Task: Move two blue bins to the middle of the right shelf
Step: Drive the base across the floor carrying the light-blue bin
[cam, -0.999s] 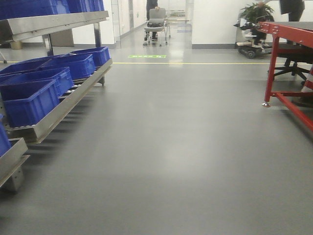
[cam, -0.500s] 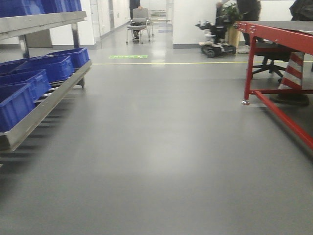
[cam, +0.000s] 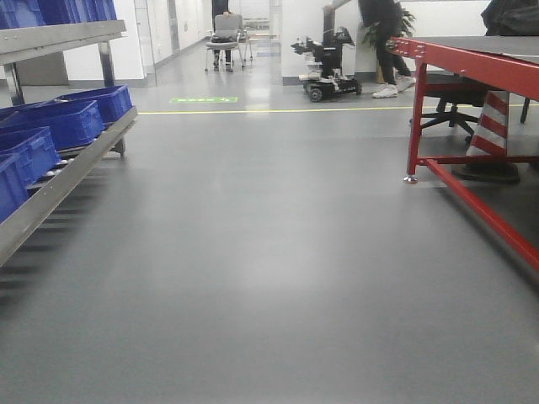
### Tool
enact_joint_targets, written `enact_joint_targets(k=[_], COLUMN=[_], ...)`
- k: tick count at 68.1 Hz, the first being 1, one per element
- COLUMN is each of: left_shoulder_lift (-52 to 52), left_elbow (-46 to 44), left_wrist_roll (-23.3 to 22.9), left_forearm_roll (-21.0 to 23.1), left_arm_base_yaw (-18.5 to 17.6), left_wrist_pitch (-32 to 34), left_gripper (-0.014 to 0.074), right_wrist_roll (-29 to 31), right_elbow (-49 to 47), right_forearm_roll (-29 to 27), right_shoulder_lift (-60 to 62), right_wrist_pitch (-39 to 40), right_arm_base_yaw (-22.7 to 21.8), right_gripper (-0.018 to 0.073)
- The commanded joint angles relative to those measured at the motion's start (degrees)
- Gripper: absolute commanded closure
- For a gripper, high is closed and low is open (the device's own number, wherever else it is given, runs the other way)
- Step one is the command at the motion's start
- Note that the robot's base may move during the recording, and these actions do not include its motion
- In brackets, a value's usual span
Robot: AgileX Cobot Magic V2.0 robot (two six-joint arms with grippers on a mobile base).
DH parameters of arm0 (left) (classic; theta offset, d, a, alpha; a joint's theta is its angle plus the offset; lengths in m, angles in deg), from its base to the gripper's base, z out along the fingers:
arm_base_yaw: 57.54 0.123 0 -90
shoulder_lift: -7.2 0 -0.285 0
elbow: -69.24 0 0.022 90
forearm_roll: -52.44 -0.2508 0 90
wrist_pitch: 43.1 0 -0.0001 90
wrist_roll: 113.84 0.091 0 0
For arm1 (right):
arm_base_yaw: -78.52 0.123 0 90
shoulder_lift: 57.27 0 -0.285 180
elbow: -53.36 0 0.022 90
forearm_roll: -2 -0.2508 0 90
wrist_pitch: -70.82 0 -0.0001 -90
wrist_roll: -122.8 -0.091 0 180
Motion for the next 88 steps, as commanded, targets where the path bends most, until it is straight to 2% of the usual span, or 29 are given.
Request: enact_joint_targets(k=[1,88], left_shoulder_lift=[-1.1,-1.1], left_elbow=[-0.7,-0.7], left_wrist_roll=[1.0,1.0], left_forearm_roll=[0.9,0.6], left_arm_base_yaw=[-0.4,-0.4], left_wrist_pitch=[2.2,2.2], left_gripper=[0.0707,0.0707], right_wrist_roll=[1.0,1.0], right_elbow=[-0.7,-0.7], right_forearm_roll=[1.0,1.0], right_shoulder_lift=[0.6,0.6], right_wrist_pitch=[2.2,2.4], right_arm_base_yaw=[-0.2,-0.2], right_gripper=[0.0722,0.0721])
